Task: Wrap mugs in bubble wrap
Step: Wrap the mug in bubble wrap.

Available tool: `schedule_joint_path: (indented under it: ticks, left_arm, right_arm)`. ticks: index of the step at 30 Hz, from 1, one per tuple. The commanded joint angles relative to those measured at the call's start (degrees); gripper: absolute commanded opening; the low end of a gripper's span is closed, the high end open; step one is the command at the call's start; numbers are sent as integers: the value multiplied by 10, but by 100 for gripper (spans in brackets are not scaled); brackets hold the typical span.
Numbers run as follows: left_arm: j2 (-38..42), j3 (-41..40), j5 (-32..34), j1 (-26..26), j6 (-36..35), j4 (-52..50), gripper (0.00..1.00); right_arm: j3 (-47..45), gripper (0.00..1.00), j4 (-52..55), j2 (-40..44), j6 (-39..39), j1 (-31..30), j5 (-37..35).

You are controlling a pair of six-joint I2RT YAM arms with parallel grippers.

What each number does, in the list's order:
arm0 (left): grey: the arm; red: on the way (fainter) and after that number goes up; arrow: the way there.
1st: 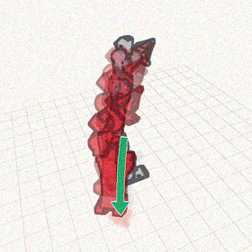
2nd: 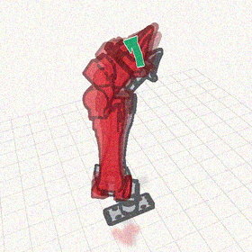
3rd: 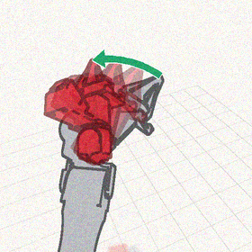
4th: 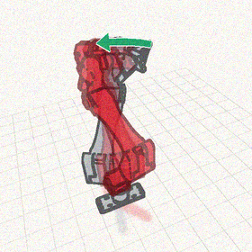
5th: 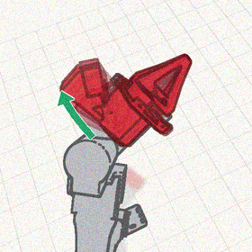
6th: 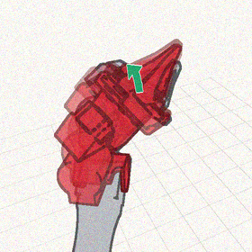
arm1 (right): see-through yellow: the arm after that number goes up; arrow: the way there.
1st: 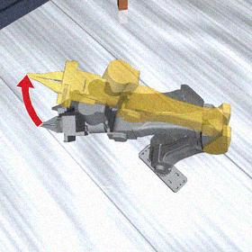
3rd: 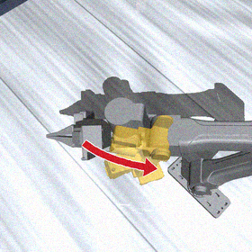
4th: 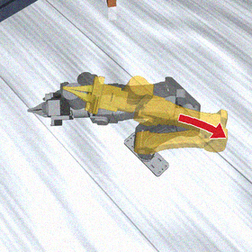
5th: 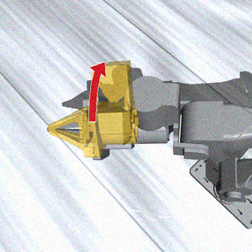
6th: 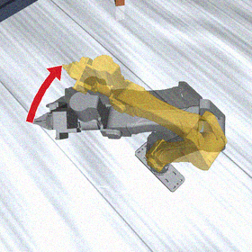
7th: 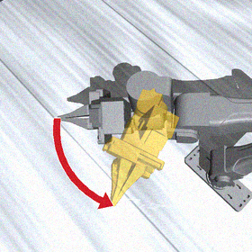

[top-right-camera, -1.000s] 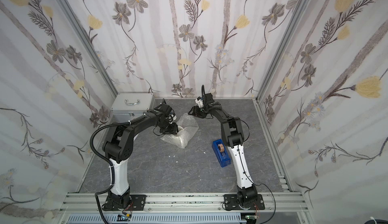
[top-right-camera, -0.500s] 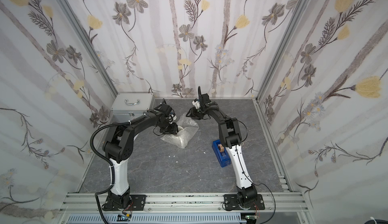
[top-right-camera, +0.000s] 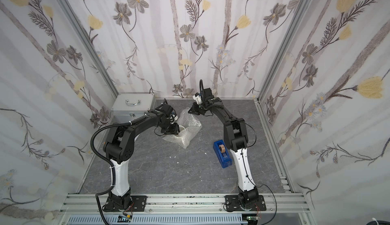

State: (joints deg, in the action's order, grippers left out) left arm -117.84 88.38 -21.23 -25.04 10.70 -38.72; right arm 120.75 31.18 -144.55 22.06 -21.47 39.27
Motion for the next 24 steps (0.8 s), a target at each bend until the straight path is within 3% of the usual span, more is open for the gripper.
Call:
schedule_joint_path:
  ticks: [1,9,17,24]
  left_arm:
    - [1,5,-1,1,1,-6,51]
    - [-5,17,0,-2,6,-6,51]
    - [-25,51,2,-6,7,-20,51]
    - [-31,68,5,-9,8,-25,50]
  right_arm:
    - [-36,0,-25,33,-37,-10,6]
    - [-118,0,3,84,-90,-34,-30]
    - [-247,0,-67,181,-102,-46,-30]
    - [-274,2,-64,190,-142,-66,-15]
